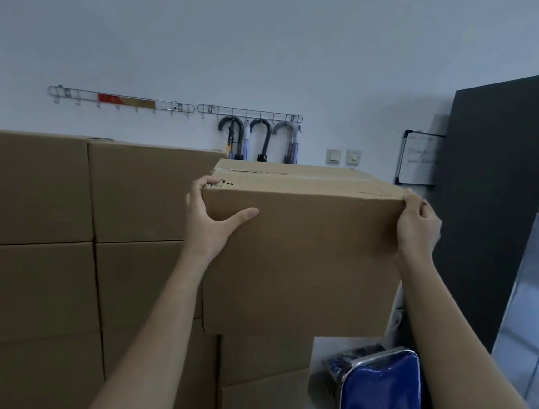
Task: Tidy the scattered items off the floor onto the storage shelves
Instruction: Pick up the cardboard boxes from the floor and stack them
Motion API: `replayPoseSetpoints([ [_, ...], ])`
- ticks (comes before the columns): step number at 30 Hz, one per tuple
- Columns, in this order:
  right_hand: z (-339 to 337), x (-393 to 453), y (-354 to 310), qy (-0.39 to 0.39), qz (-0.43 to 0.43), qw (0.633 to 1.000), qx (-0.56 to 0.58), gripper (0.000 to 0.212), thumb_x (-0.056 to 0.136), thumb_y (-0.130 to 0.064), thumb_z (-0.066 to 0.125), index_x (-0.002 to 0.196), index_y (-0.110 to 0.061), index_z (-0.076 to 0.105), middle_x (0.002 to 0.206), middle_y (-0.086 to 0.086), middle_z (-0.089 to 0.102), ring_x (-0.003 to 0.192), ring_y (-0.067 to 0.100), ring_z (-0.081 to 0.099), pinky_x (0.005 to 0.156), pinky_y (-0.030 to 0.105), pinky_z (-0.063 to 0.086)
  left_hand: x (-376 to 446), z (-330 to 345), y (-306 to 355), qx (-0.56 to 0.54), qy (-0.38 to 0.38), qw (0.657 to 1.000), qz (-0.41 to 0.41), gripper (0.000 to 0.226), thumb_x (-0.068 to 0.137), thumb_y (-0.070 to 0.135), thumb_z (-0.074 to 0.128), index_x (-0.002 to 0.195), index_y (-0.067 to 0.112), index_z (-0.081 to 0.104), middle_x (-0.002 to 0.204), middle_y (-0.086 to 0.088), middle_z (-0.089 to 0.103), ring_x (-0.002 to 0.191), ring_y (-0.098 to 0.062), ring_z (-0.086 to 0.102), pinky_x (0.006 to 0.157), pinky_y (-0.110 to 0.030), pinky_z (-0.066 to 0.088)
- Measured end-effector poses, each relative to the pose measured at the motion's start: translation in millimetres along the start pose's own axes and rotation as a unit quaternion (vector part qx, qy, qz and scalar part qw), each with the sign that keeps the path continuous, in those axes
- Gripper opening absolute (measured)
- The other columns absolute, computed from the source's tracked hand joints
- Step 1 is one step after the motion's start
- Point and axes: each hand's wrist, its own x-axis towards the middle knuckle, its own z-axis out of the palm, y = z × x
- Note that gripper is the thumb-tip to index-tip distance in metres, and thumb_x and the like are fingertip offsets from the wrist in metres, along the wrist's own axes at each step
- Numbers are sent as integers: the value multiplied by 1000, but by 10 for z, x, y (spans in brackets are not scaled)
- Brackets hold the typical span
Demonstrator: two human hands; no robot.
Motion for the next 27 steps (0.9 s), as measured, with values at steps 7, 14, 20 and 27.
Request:
replayPoseSetpoints([
  [7,159,768,0,2,7,1000,1,19,95,-41,52,93,-26,64,94,-6,54,91,13,48,78,27,36,485,411,104,47,-4,997,53,64,62,52,86,110,42,45,126,10,44,123,-14,45,103,-45,45],
  [14,440,1378,-247,-3,-27,1000,10,32,92,-46,53,71,-21,52,76,-7,46,75,10,43,74,32,35,1193,611,209,-3,-2,995,104,66,55,63,84,106,49,44,124,6,53,114,-18,58,89,-48,54],
  [20,747,1654,-166,30,-69,997,31,27,95,-41,52,85,-18,63,78,-7,52,81,12,47,74,30,37,1605,820,-22,-25,9,991,127,64,56,61,87,105,48,46,123,5,54,112,-19,59,88,-50,55],
  [27,1140,1843,554,-28,-59,997,-28,35,98,-48,45,90,-21,66,91,-4,56,94,16,50,86,34,40,1509,921,-704,32,30,992,116,60,66,47,85,108,39,43,123,2,48,113,-15,50,99,-47,47],
])
